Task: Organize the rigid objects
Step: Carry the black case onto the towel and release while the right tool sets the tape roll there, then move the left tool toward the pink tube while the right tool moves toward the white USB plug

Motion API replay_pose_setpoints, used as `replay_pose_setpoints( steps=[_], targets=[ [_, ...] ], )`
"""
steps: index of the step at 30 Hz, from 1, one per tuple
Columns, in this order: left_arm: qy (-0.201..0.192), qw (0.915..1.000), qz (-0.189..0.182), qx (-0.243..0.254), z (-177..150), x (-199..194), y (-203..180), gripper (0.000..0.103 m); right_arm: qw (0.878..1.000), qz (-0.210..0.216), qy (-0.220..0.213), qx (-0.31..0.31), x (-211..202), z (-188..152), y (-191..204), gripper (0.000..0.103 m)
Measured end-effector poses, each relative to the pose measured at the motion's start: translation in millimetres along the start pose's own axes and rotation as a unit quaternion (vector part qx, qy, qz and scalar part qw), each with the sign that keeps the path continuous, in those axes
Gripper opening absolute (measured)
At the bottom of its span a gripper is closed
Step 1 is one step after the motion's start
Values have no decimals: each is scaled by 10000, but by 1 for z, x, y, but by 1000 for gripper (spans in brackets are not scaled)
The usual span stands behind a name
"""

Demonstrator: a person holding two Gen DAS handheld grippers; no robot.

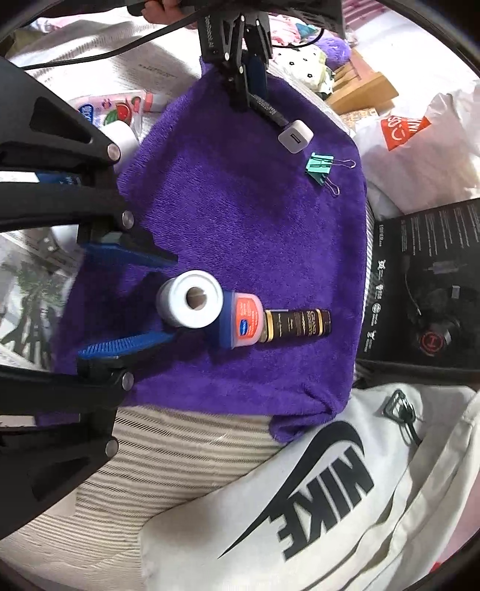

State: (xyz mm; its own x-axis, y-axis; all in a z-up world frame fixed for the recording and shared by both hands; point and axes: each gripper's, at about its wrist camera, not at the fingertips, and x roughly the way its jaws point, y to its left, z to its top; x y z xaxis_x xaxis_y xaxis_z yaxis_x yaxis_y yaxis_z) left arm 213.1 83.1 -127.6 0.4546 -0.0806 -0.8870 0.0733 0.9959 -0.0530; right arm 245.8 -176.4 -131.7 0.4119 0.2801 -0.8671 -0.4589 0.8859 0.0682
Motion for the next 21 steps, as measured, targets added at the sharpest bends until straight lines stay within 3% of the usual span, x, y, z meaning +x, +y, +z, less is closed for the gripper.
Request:
replay_pose_setpoints(
  steps=[8,13,21],
  targets=[
    [-275,9992,102,-263,-12,-37,-2,48,9991,5,-318,269,-46,-25,-2,46],
    [-415,9990,-14,-154,-27,-63,-18,49,9982,-2,-438,406,-68,-45,0,48],
    [-213,9996,-197,53,-60,-59,-50,50,9959,97,-404,798,-82,-88,3,48]
  ],
)
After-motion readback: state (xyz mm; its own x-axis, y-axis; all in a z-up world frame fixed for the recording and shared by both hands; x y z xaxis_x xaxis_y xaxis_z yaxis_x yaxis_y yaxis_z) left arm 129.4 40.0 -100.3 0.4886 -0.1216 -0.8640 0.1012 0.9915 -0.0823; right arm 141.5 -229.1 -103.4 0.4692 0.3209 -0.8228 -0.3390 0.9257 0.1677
